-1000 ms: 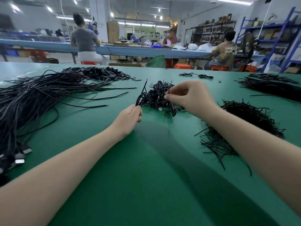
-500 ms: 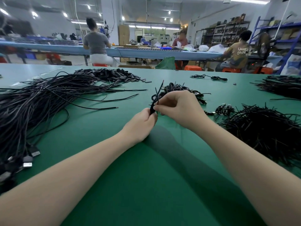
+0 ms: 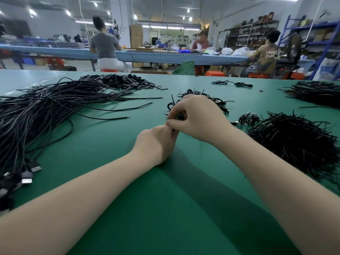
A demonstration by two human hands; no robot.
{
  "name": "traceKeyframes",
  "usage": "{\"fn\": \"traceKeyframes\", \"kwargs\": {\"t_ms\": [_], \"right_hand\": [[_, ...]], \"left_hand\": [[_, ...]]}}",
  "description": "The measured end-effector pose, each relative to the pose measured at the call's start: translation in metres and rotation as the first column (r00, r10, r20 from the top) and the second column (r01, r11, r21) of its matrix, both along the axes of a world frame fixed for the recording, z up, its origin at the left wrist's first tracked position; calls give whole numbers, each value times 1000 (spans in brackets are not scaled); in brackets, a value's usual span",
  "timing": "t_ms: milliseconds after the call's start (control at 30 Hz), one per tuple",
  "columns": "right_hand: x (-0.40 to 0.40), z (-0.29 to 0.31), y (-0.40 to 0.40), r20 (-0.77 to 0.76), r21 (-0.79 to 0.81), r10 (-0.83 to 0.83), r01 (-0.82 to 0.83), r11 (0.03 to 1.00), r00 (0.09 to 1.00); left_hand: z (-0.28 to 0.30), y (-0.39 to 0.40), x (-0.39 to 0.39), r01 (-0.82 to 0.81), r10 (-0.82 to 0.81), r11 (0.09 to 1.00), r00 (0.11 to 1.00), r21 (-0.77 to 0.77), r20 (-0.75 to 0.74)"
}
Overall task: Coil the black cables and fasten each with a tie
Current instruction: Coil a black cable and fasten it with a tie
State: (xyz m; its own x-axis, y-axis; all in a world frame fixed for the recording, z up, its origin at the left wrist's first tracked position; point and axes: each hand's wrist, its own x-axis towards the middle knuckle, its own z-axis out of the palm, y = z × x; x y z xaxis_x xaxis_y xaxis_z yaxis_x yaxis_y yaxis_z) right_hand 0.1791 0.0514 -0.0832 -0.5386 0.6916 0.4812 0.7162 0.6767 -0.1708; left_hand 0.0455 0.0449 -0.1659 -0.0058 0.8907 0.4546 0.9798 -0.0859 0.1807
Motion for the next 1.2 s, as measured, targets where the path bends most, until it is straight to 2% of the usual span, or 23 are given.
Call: {"fn": "traceKeyframes", "kwargs": {"t_ms": [33,100,133,267,400,533,667,800,867,967,1033,1100,1133,1200], "right_hand": [[1,4,0,104,45,-19,14,999,994],[4,10,0,185,62,-43,32,998,982],[5,12,0,182,23,-33,29,999,983],[9,20,-1,139,-149,29,-8,989,990],[14,26,-1,102,-292,59,-27,956,993],[14,25,-1,136,-256,27,9,967,990],[13,23,-2,117,-281,43,-9,960,992],[19,28,0,96,-352,76,-37,935,993],[29,34,6,83,-441,92,-46,896,992],[48,38,15,120,-618,140,-36,785,983],[59,33,19,8,-787,207,-121,605,978],[65,21,24,-271,-875,200,-328,358,942],[64,14,25,-412,-860,154,-439,258,898],[55,0,26,-610,-783,15,-606,142,792]], "left_hand": [[-1,0,1,1,0,1000,997,7,-73],[-1,0,-1,8,-8,1000,998,2,-66],[0,-1,-1,6,-5,1000,998,14,-67],[-1,-3,3,52,-22,992,968,113,-251],[1,-4,4,71,-51,993,981,100,-186],[1,-4,6,85,-67,989,986,119,-152],[2,-5,7,120,-76,978,967,172,-244],[10,-12,7,261,-195,931,946,256,-257],[13,-15,7,359,-240,869,908,340,-344],[18,-18,9,524,-296,767,800,370,-522],[20,-20,12,594,-327,697,761,401,-560],[20,-23,15,582,-361,666,799,467,-480],[20,-23,16,543,-375,680,835,494,-402],[18,-23,16,446,-415,744,892,497,-178]]}}
